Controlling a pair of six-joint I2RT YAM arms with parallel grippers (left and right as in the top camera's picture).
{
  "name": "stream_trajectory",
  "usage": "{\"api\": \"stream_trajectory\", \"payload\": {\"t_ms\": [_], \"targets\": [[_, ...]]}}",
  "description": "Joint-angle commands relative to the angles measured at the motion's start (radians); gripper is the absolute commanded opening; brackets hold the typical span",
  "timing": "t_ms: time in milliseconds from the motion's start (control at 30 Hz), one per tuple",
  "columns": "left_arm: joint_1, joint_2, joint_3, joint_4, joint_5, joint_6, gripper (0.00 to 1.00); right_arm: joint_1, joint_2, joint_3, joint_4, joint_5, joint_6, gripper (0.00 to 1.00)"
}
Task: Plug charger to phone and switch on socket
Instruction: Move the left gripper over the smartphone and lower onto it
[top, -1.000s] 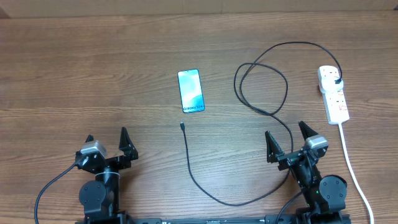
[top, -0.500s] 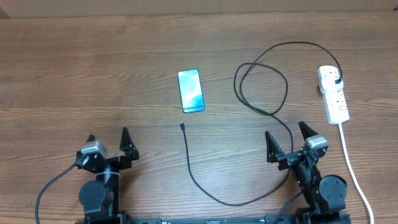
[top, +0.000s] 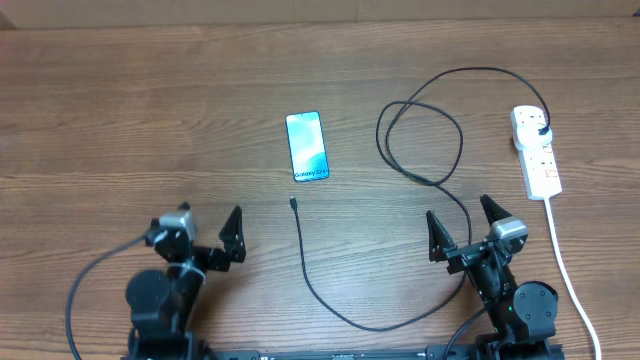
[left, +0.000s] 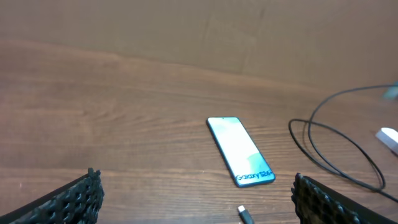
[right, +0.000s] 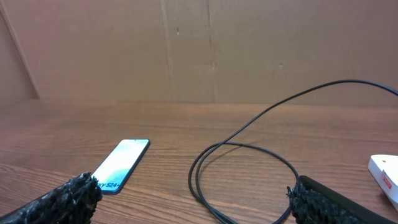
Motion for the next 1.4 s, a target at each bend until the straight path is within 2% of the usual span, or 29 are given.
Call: {"api": "stream_trajectory", "payload": {"t_ms": [0,167,433,567,733,833,967,1367], "targets": [[-0.061,0.188,0.163,-0.003,-0.063,0.096,1.00,-0.006,-0.010,-0.011,0.004,0.013,0.006,1.00],[-0.183,0.514,0.381,-0.079,-0.112,0.126,1.00,-0.006,-0.010,-0.011,0.004,0.013,0.006,1.00],[-0.451,1.037,0.794,-0.264,-0.373,0.125,1.00,-0.006,-0.010,-0.011,0.004,0.013,0.006,1.00],[-0.504,1.295,1.064,-0.478,-0.422,0.025,1.00,-0.006,-0.010,-0.011,0.004,0.013,0.006,1.00],[-0.505,1.582,1.408,-0.756,-0.380,-0.051,1.00,-0.006,-0.010,-0.011,0.004,0.013,0.006,1.00],[-0.504,1.677,1.510,-0.766,-0.303,-0.051,1.00,-0.006,-0.010,-0.011,0.004,0.013,0.006,1.00],[-0.504,1.727,1.527,-0.722,-0.211,-0.059,1.00,-0.006,-0.010,-0.011,0.004,0.013,0.006,1.00],[-0.503,1.771,1.526,-0.650,-0.251,-0.064,1.00,-0.006,-0.010,-0.011,0.004,0.013,0.006,1.00]]}}
